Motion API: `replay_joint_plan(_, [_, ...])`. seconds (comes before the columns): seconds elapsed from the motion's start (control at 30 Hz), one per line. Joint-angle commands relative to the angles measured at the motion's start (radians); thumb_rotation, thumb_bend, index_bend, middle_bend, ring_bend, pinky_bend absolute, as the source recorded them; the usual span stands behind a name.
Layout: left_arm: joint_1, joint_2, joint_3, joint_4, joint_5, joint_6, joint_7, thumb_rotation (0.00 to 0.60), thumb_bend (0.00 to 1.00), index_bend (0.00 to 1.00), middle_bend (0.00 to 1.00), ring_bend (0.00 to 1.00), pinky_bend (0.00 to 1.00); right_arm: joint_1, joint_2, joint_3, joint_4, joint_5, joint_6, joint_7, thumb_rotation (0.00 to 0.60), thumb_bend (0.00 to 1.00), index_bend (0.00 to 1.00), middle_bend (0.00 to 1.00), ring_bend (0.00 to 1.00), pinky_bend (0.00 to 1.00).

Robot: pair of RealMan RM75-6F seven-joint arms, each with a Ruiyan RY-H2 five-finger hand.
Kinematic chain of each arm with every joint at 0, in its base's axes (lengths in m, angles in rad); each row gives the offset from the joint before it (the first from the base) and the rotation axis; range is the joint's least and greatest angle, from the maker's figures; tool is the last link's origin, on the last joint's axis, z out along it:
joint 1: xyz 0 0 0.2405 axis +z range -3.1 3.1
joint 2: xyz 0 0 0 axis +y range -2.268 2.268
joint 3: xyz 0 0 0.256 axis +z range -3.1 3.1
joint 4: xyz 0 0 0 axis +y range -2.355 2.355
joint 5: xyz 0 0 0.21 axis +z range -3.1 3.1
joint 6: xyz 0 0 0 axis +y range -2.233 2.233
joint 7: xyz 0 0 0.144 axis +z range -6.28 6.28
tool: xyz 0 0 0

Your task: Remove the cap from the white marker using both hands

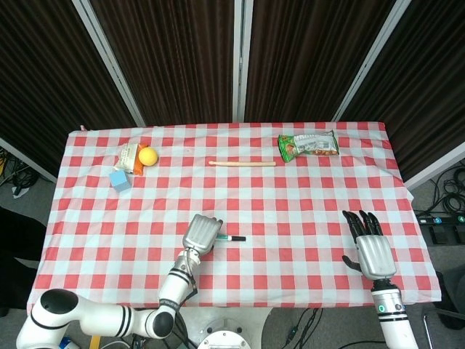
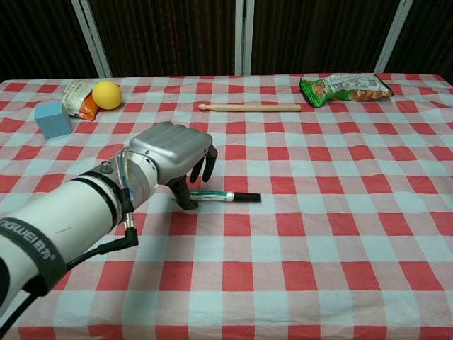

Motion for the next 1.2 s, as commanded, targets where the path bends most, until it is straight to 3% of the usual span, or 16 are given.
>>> replay_joint_plan(0.03, [-0.014,-0.018,0.006,0.026,-0.014,0.01,0.036,0.6,0.2,0.5,0.51,0.84,0.85,-0.001,-0.001,0.0,0.003,0.0,0.0,0.004,0.6,0.02,0.0,0.11,0.0,0.0])
replay_joint_plan(0.5, [-0.027,-0.036,-0.014,0.055,-0.067,-0.002,0.062,0.6,0.3,0.51,0.52,0.84,0.85,-0.002,-0.004,0.0,0.018,0.014,-0.011,0.013,0.6,0.02,0.0,0.1,0.0,0.0])
replay_joint_plan(0.93, [-0.026,-0.039,-0.011,0.064,-0.082,-0.007,0.053,0.6,0.31,0.51,0.52,0.84,0.85,-0.004,-0.007,-0.001,0.025,0.014,-0.009,0.021,0.6,0.02,0.0,0.11,0.0,0.0])
replay_joint_plan(1.2, [-0.025,-0.038,-0.011,0.059,-0.074,-0.002,0.04,0.6,0.37,0.53,0.53,0.85,0.85,-0.004,-0.007,-0.001,0.026,0.013,-0.009,0.023,0.6,0.02,0.0,0.11,0.0,0.0])
